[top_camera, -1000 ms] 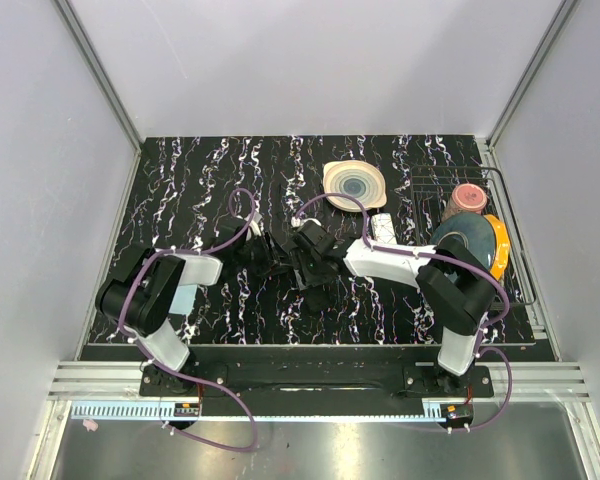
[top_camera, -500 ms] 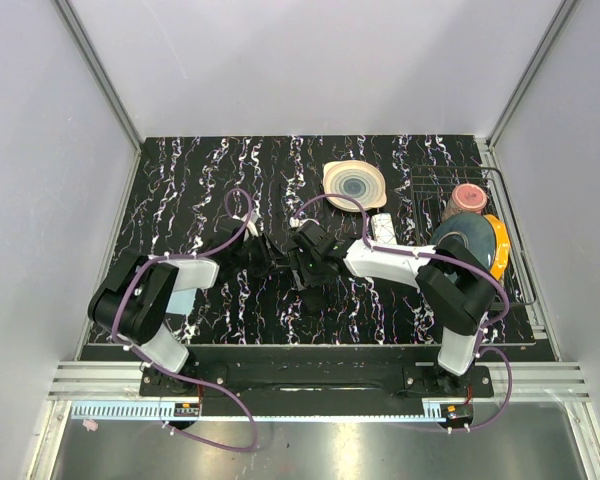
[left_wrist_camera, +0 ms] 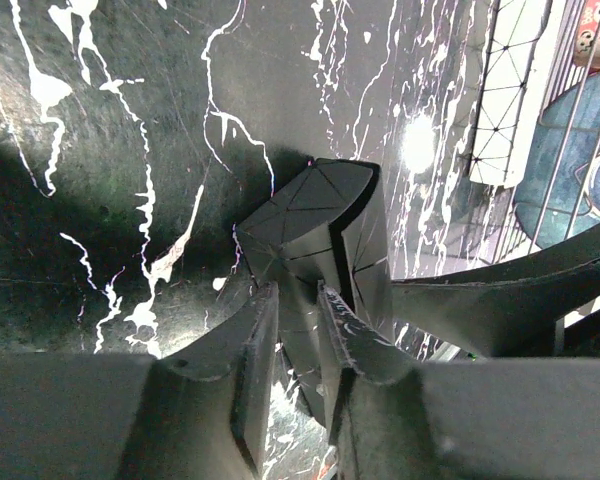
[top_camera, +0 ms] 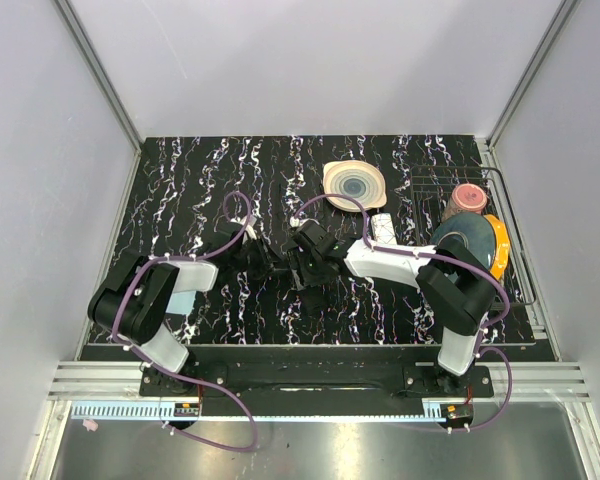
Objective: Organize the sunglasses
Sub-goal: Open the sunglasses case at the center of the board.
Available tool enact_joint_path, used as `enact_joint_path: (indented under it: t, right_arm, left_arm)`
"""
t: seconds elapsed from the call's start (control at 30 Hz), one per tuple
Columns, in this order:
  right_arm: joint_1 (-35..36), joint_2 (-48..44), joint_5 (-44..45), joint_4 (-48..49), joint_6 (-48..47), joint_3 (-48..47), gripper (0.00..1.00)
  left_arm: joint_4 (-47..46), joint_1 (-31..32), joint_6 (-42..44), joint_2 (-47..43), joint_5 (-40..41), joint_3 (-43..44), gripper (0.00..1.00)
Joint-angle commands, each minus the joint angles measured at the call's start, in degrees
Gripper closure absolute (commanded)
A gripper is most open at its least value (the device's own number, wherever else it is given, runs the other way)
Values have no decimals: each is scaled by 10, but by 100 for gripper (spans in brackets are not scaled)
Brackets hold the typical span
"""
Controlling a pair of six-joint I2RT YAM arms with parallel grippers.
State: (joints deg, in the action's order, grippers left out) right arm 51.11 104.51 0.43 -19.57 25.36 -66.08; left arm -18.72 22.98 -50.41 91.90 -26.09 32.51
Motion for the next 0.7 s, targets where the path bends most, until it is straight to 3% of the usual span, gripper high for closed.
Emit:
enact_joint_path:
  t: [0.0,0.13,0.27,0.5,0.67]
  right_arm:
    - [7,5,-39,32,9,10,68]
    - [7,5,-48,38,7,10,68]
    - [7,3,-60,45,7,12,69]
    - [3,-14,-74,60,20,28,72]
    - [-21,-47,-64,66,40,55,63]
  left_arm:
    - [-39,6,1,-4,2,-8,68]
    - [-42,12,-6,7,2,-2,54]
    - [-26,20,-5,14,14,3,52]
    - [109,22,14,23,74,26,63]
    - [175,24,29,32,103,47,68]
